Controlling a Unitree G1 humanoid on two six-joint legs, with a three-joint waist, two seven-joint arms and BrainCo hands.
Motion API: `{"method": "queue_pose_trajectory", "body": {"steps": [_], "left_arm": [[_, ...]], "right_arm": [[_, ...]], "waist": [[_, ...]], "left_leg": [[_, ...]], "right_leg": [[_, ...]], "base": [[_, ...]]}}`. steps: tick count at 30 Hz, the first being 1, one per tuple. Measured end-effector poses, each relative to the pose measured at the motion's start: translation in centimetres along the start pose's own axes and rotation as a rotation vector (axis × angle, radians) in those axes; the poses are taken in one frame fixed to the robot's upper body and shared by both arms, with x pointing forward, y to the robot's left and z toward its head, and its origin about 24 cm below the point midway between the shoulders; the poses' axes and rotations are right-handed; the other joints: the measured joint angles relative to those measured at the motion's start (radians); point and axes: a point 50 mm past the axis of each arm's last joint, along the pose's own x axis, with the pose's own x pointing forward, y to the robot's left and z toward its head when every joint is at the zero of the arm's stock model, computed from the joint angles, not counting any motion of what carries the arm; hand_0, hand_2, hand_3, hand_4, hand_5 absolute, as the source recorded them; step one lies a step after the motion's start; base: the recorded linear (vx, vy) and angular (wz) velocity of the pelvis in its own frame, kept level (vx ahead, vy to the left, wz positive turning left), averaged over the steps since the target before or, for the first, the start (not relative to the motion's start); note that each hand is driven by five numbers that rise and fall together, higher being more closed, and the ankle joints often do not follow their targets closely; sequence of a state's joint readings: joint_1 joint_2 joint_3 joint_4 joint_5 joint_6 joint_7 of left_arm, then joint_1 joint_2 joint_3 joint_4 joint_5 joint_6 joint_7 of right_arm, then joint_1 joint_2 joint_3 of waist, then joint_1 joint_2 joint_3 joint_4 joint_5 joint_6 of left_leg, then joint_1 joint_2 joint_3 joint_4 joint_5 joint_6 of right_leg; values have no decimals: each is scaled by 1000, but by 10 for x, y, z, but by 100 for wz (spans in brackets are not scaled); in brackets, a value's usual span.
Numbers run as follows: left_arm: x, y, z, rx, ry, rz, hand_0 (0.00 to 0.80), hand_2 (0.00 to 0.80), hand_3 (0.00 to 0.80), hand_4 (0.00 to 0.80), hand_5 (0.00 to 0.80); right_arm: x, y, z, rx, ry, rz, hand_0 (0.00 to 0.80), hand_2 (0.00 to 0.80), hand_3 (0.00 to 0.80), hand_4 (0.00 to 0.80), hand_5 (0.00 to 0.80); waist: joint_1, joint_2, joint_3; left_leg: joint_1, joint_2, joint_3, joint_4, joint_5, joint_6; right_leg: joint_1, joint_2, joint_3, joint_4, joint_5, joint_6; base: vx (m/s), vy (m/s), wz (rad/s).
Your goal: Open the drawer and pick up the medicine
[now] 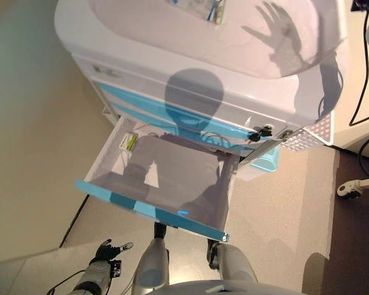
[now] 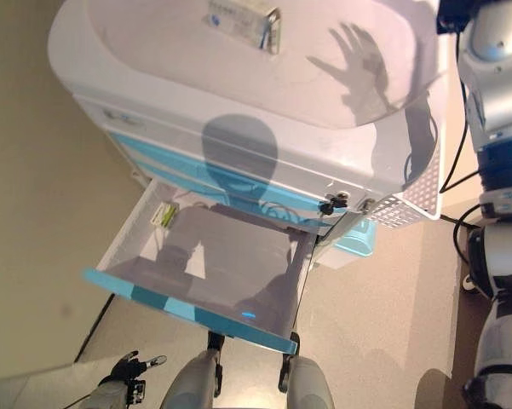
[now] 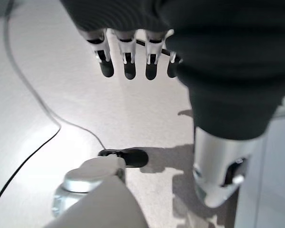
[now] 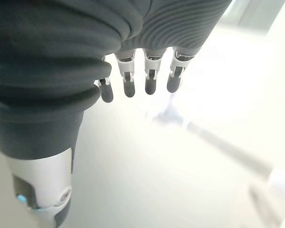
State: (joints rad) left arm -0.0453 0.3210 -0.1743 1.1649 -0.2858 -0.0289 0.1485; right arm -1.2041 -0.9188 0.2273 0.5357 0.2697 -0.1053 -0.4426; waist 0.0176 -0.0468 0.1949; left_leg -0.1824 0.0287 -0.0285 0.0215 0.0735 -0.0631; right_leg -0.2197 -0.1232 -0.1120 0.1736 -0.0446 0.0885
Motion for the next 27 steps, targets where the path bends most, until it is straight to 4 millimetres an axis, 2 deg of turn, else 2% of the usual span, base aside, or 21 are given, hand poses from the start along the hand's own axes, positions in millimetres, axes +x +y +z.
{"method": "queue_pose_trajectory", "body": {"steps": [4,6,7,9,10,11,14,15,16,18,19,22,24,25,27], "left_arm": [[-2,-6,-7,35,19,-15,0,0,0,0,0],[-4,-13,-14,47,35,-33,0,0,0,0,0],[-5,-15,-17,59,40,-40,0,0,0,0,0],[-6,-19,-23,65,62,-49,0,0,0,0,0],[-6,-21,-22,64,61,-54,0,0,0,0,0],[-7,-23,-25,73,67,-59,0,0,0,0,0],[-8,-27,-27,101,71,-70,0,0,0,0,0],[-8,-28,-25,121,67,-72,0,0,0,0,0],[-9,-28,-29,135,86,-73,0,0,0,0,0],[-9,-29,-30,135,87,-79,0,0,0,0,0],[-10,-29,-35,152,101,-88,0,0,0,0,0],[-11,-30,-39,179,115,-106,0,0,0,0,0],[-11,-30,-39,210,111,-121,0,0,0,0,0],[-11,-30,-39,223,111,-125,0,0,0,0,0],[-11,-30,-39,305,104,-156,0,0,0,0,0]], "right_arm": [[-22,-20,-36,22,105,-65,0,0,0,0,0],[-42,-38,-65,15,204,-105,0,0,0,0,0],[-49,-43,-72,10,227,-115,0,0,0,0,0],[-58,-51,-82,6,264,-133,0,0,0,0,0],[-74,-65,-94,-6,304,-164,0,0,0,0,0],[-90,-70,-109,-40,369,-163,0,0,0,0,0],[-117,-84,-128,-81,456,-175,0,0,0,0,0],[-149,-89,-147,-100,557,-175,0,0,0,0,0],[-168,-92,-155,-111,612,-168,0,0,0,0,0],[-193,-96,-166,-144,694,-143,0,0,0,0,0],[-220,-102,-175,-178,773,-112,0,0,0,0,0],[-255,-109,-184,-206,880,-65,0,0,0,0,0],[-290,-115,-192,-244,997,14,0,0,0,0,0],[-299,-116,-194,-250,1026,30,0,0,0,0,0],[-336,-116,-201,-269,1154,97,0,0,0,0,0]], "waist": [[-27,18,-49],[-40,30,-79],[-34,35,-88],[-61,52,-103],[-60,53,-105],[-57,51,-107],[-87,62,-114],[-88,59,-118],[-86,59,-120],[-103,64,-123],[-110,72,-127],[-132,79,-129],[-135,82,-128],[-138,83,-127],[-148,90,-127]], "left_leg": [[58,2,30,-44,2,7],[99,3,54,-76,4,10],[109,3,57,-85,5,11],[121,4,72,-98,5,12],[141,6,82,-107,5,11],[157,6,82,-108,0,11],[173,7,105,-108,-6,11],[183,10,110,-108,-11,8],[191,11,113,-109,-14,7],[195,11,116,-109,-16,6],[199,11,125,-109,-16,7],[216,13,139,-110,-20,7],[217,13,154,-113,-30,11],[217,14,160,-113,-31,11],[210,13,169,-113,-32,12]], "right_leg": [[62,4,17,-78,29,9],[99,7,27,-129,48,13],[113,8,27,-141,54,13],[119,10,40,-170,74,14],[142,15,45,-195,85,13],[167,15,46,-215,91,13],[184,16,57,-242,103,14],[199,19,62,-257,108,12],[207,21,69,-264,110,12],[208,22,74,-264,110,13],[211,21,77,-264,110,14],[215,22,89,-266,110,17],[207,21,99,-265,113,18],[203,21,101,-265,115,19],[187,16,103,-265,123,21]], "base": [[86,33,-18],[84,20,-23],[55,9,-28],[82,7,-28],[67,13,-19],[31,12,-13],[35,2,-18],[33,-2,-18],[31,4,-19],[28,8,-12],[15,10,-9],[-9,10,-16],[-15,11,-17],[-8,12,-28],[-24,38,-19]]}}
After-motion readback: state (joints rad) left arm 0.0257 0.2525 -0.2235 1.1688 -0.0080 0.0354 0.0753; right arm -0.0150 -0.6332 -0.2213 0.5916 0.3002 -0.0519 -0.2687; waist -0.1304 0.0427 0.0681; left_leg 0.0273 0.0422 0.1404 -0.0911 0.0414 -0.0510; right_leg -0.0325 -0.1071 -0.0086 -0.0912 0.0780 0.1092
